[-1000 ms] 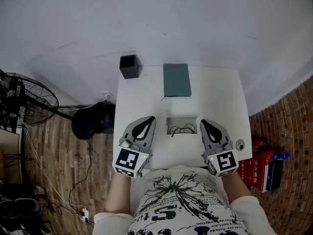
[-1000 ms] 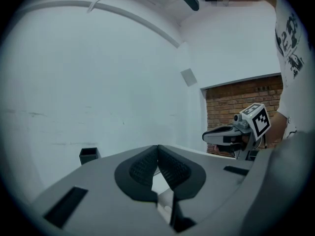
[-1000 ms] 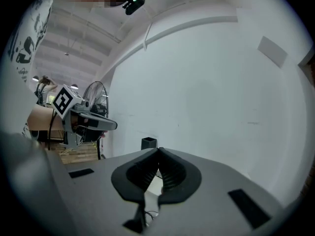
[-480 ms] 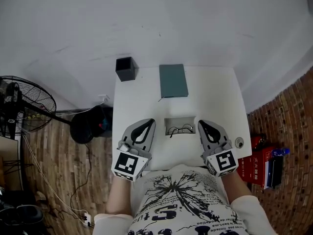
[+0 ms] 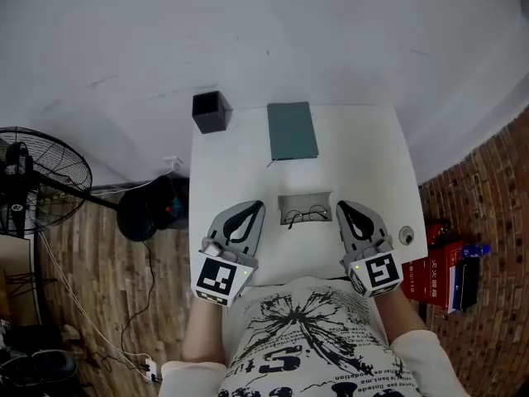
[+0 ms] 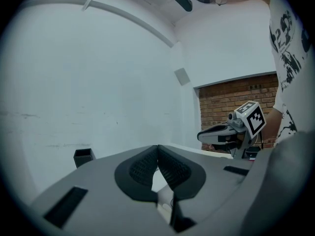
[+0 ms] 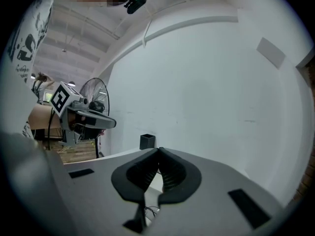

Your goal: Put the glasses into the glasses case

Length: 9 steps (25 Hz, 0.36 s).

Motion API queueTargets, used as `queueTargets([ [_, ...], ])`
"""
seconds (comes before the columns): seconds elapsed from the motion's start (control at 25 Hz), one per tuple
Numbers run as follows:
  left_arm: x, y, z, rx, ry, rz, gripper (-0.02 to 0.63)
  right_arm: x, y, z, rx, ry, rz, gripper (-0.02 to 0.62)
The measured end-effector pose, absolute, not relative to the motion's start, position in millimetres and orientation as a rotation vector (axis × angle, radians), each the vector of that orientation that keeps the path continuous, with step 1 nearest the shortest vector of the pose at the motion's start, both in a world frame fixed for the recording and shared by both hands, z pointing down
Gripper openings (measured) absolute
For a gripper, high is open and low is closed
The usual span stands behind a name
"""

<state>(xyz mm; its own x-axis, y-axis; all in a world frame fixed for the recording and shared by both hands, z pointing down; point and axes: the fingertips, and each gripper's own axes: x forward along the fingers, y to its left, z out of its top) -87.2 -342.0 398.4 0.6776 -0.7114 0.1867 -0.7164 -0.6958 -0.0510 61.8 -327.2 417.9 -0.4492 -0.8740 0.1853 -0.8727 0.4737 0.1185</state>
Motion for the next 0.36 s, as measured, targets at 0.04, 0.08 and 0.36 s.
queueTargets([
  [0.04,-86.5,-342.0,399.5,2.854,-1.212,0.301,0.014,61.6,-327.4,419.3,1.499,-2.502,-0.014,0.012],
  [0.08,-85.7,-341.7,400.0,2.854,-1.21,0.299,0.014,61.5,-327.6,420.4,1.494,-2.504,-0.015,0.012],
  [0.36,-82.7,-338.3,396.1,2.868,-1.143,0.277,0.014,59.0,-330.7,422.0,1.522,-2.503,0.023,0.012],
])
